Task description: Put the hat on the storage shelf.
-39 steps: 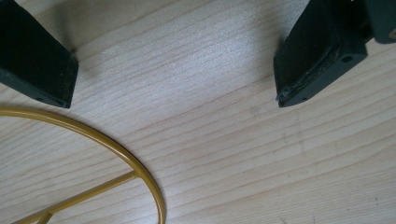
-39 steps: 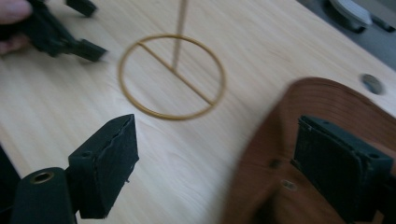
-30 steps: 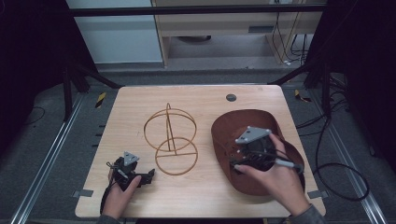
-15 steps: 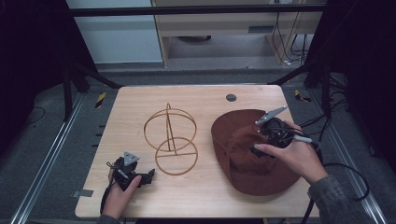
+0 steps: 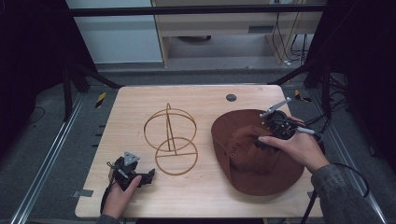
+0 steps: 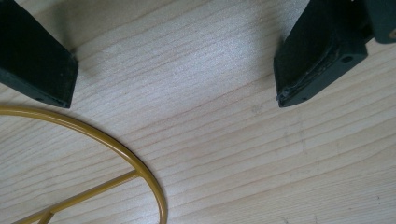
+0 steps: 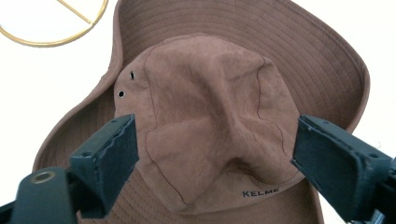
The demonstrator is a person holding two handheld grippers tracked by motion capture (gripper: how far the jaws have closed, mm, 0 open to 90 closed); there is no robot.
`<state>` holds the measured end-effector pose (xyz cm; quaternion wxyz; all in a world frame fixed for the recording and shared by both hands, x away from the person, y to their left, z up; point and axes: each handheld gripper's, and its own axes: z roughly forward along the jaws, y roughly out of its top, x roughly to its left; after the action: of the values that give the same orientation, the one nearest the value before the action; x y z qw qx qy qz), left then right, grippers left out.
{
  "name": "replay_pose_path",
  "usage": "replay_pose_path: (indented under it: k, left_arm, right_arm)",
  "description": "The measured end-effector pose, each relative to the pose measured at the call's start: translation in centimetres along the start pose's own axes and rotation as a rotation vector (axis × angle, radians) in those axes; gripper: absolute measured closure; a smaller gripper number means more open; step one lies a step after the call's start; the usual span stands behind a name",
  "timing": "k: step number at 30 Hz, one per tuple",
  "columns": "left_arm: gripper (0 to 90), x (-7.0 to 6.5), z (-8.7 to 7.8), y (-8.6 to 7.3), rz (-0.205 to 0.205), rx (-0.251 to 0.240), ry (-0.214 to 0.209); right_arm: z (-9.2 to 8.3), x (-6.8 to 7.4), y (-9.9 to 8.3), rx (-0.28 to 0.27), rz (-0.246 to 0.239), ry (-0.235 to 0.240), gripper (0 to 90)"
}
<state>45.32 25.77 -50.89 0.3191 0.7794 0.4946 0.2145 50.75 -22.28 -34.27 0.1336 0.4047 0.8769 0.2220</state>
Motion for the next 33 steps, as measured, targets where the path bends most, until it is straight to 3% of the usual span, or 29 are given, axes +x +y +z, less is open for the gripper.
replay_pose_path:
  k: [5,11,16,23,33]
  left_arm:
    - [0.0,0.0,0.1,0.1,0.005,0.001,-0.003]
    - [0.0,0.0,0.1,0.1,0.004,0.0,-0.004]
    - [0.0,0.0,0.1,0.1,0.004,0.001,-0.004]
    - [0.0,-0.1,0.1,0.1,0.006,0.0,-0.004]
    - [0.0,-0.1,0.1,0.1,0.005,0.0,-0.005]
  right_arm:
    - [0.3,-0.8,-0.2,0.002,0.015,0.029,15.7]
    - [1.0,-1.2,0.1,0.017,0.026,0.025,17.6]
    - [1.9,-1.1,0.3,0.036,0.005,0.028,18.1]
    - [3.6,-1.9,0.2,0.028,0.043,0.101,16.1]
    - [5.4,-1.8,0.2,0.057,0.033,0.105,20.2]
